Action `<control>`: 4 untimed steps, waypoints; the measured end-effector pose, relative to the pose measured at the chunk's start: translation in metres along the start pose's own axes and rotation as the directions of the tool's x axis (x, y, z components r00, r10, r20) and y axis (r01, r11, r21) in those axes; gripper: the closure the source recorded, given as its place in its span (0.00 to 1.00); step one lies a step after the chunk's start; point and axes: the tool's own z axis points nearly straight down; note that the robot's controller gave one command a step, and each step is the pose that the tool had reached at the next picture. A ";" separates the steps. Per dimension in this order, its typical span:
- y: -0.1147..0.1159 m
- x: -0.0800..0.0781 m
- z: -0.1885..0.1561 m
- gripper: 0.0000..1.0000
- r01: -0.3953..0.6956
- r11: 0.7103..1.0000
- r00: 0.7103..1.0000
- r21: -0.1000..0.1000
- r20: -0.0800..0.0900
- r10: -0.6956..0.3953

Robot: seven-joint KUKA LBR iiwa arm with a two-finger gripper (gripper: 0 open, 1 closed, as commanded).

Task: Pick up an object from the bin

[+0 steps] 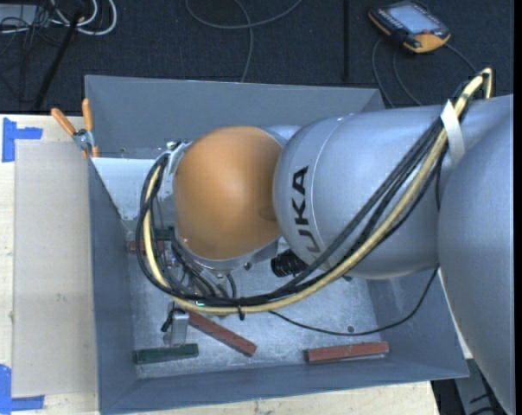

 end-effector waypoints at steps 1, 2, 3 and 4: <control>-0.002 -0.002 -0.004 0.00 -0.006 1.000 1.000 -0.002 0.007 0.006; -0.051 0.015 0.083 0.00 -0.017 1.000 1.000 -0.003 0.010 0.017; -0.053 0.022 0.084 0.00 -0.013 1.000 1.000 -0.002 0.006 0.013; -0.045 0.023 0.082 0.00 -0.111 0.994 0.994 -0.003 0.007 0.111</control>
Offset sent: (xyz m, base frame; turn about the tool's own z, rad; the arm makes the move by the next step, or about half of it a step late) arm -0.0264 -0.0813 -0.1327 0.0268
